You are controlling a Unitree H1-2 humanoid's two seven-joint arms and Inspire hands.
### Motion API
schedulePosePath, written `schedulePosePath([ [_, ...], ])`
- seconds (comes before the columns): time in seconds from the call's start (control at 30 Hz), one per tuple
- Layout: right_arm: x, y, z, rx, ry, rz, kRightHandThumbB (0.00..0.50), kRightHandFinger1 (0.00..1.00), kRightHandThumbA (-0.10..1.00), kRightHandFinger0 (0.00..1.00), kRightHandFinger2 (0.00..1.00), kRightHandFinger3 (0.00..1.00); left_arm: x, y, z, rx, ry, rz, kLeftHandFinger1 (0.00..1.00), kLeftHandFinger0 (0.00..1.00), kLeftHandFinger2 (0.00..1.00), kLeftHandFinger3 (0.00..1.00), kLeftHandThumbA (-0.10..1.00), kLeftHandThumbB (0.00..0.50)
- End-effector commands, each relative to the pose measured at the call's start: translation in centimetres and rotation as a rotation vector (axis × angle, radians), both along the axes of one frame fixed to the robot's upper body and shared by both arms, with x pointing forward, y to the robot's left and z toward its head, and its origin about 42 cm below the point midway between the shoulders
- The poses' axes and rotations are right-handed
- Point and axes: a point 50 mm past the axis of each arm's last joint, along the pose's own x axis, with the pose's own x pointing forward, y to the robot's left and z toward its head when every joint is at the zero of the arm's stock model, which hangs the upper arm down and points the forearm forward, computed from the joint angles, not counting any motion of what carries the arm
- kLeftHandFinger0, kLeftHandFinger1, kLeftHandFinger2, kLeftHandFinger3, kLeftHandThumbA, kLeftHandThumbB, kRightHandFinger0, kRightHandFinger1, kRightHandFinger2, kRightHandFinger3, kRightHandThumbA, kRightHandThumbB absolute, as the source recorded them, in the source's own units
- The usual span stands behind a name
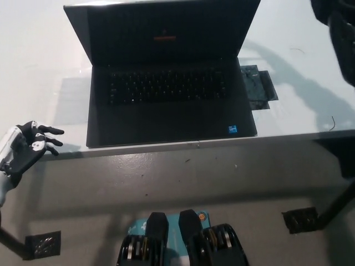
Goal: The robot uses its right hand to push down on the lid of a laptop kept in the middle of the desk to close it
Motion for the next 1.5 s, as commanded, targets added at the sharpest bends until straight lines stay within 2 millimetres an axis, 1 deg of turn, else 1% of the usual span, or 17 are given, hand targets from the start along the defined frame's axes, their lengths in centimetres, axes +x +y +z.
schedulePosePath([
  [0.0, -0.6, 1.9, 3.9, -0.057, -0.119, 0.032, 0.321, 0.94, 0.31, 1.00, 0.82, 0.86, 0.5, 0.8, 2.7, 0.015, -0.057, -0.017, 0.49, 0.45, 0.55, 0.56, -0.10, 0.098],
  [0.07, -0.3, 2.2, 3.0, -0.061, -0.103, 0.048, 0.308, 0.90, 0.31, 1.00, 0.80, 0.87, 0.5, 0.8, 2.6, 0.021, -0.065, -0.020, 0.50, 0.46, 0.56, 0.57, -0.10, 0.091],
  [0.13, 0.5, 2.7, 0.1, -0.075, -0.038, 0.047, 0.320, 0.88, 0.27, 1.00, 0.81, 0.89, 0.7, 0.9, 2.5, 0.033, -0.074, -0.014, 0.49, 0.46, 0.55, 0.56, -0.10, 0.103],
  [0.27, 1.0, 3.2, -2.0, -0.081, -0.013, 0.043, 0.331, 0.87, 0.26, 1.00, 0.81, 0.88, 0.9, 1.0, 2.5, 0.048, -0.077, -0.018, 0.50, 0.47, 0.56, 0.55, -0.10, 0.124],
  [0.3, 1.1, 3.4, -2.9, -0.106, -0.009, 0.039, 0.349, 0.89, 0.32, 1.00, 0.82, 0.89, 0.7, 0.8, 2.8, 0.040, -0.052, -0.005, 0.51, 0.49, 0.57, 0.55, -0.10, 0.134],
  [0.4, 1.4, 3.7, -5.0, -0.127, 0.038, 0.059, 0.340, 0.92, 0.32, 1.00, 0.86, 0.92, 0.5, 0.5, 3.0, 0.012, -0.025, 0.014, 0.48, 0.50, 0.54, 0.52, -0.10, 0.159],
  [0.6, 1.7, 2.0, -7.4, -0.155, 0.062, 0.025, 0.293, 0.90, 0.29, 1.00, 0.83, 0.94, 1.0, 0.2, 3.3, 0.026, -0.019, -0.018, 0.50, 0.52, 0.56, 0.54, -0.10, 0.157],
  [0.73, 1.9, 1.1, -7.8, -0.159, 0.070, 0.002, 0.313, 0.95, 0.34, 1.00, 0.86, 1.00, 1.1, 0.1, 3.6, 0.035, -0.026, -0.022, 0.51, 0.53, 0.57, 0.54, -0.10, 0.151],
  [0.87, 1.8, -0.1, -8.5, -0.156, 0.077, -0.029, 0.338, 0.93, 0.36, 1.00, 0.84, 1.00, 1.4, 0.1, 3.9, 0.021, -0.016, -0.018, 0.50, 0.52, 0.56, 0.54, -0.10, 0.170],
  [0.97, 1.3, -0.6, -9.2, -0.120, 0.101, -0.030, 0.315, 0.93, 0.32, 1.00, 0.86, 1.00, 1.7, 0.2, 4.4, 0.027, -0.039, -0.018, 0.50, 0.50, 0.57, 0.54, -0.10, 0.177],
  [1.0, 0.8, -1.1, -10.4, -0.072, 0.150, -0.032, 0.308, 0.90, 0.27, 1.00, 0.86, 1.00, 1.6, 0.2, 4.4, 0.022, -0.027, -0.013, 0.51, 0.51, 0.58, 0.54, -0.10, 0.180],
  [1.07, 0.2, -1.7, -11.8, -0.048, 0.169, -0.042, 0.293, 0.96, 0.25, 1.00, 0.92, 0.97, 1.8, 0.4, 4.7, 0.021, -0.033, -0.021, 0.52, 0.53, 0.59, 0.54, -0.10, 0.174],
  [1.17, -0.8, -2.7, -13.7, -0.009, 0.196, -0.050, 0.284, 1.00, 0.28, 1.00, 0.91, 1.00, 1.9, 0.4, 4.6, 0.023, -0.041, -0.023, 0.54, 0.53, 0.63, 0.55, -0.10, 0.167],
  [1.2, -1.6, -3.3, -15.3, 0.048, 0.220, -0.047, 0.288, 1.00, 0.24, 1.00, 0.90, 1.00, 1.9, 0.4, 4.7, 0.025, -0.038, -0.021, 0.54, 0.53, 0.63, 0.55, -0.10, 0.172],
  [1.3, -2.6, -3.6, -16.2, 0.080, 0.230, -0.046, 0.274, 0.97, 0.24, 1.00, 0.91, 1.00, 1.8, 0.3, 4.9, 0.021, -0.022, -0.009, 0.54, 0.53, 0.63, 0.55, -0.10, 0.185],
  [1.37, -4.4, -4.3, -18.0, 0.154, 0.258, -0.039, 0.276, 0.99, 0.27, 1.00, 0.93, 1.00, 1.8, 0.3, 4.9, 0.020, -0.027, -0.020, 0.53, 0.52, 0.60, 0.57, -0.10, 0.172],
  [1.47, -6.1, -4.4, -19.6, 0.247, 0.279, -0.027, 0.233, 1.00, 0.23, 1.00, 0.97, 1.00, 2.0, 0.7, 5.1, 0.025, -0.052, -0.031, 0.55, 0.53, 0.64, 0.57, -0.10, 0.150],
])
